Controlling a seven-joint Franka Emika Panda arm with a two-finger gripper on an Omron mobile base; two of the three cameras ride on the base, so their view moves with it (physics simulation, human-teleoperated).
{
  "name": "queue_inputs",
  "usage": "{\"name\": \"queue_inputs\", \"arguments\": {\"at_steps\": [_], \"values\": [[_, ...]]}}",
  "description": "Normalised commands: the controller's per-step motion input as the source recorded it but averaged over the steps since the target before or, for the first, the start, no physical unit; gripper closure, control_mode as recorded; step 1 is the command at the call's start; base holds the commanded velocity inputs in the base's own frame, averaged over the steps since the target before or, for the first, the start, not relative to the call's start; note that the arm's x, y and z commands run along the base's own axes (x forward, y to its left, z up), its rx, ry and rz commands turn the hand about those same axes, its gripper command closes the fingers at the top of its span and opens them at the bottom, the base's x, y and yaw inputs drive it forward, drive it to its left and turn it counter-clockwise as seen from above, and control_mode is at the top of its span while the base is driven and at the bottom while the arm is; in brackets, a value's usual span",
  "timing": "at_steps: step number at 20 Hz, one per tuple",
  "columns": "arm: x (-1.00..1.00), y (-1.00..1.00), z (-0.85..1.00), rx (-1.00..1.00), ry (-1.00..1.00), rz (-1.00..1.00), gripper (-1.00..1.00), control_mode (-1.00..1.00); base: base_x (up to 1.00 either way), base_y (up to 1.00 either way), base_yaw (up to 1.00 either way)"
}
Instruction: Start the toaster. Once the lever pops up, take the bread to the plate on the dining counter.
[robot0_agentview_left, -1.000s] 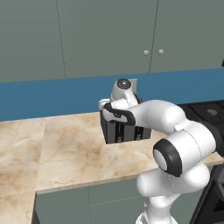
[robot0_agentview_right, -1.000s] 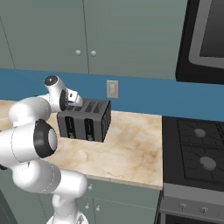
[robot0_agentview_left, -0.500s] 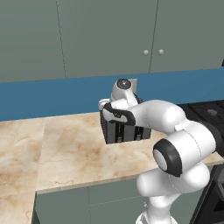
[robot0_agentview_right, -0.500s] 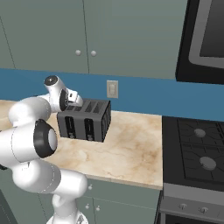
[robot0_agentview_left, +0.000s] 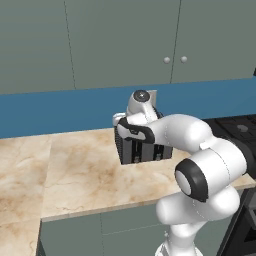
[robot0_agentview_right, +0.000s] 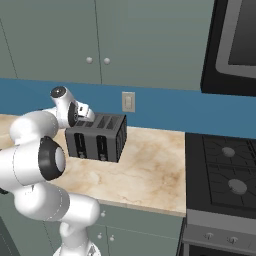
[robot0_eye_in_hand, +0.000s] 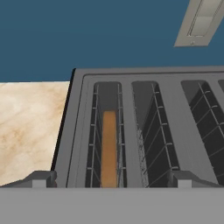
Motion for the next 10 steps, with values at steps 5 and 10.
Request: {"name": "queue_inputs", "arguments": {"at_steps": [5, 10], "values": [[0.00, 0.00, 0.00, 0.00, 0.00, 0.00, -1.00, -1.00, 0.00, 0.00, 0.00], [0.00, 0.00, 0.00, 0.00, 0.00, 0.00, -1.00, -1.00, 0.00, 0.00, 0.00]]}}
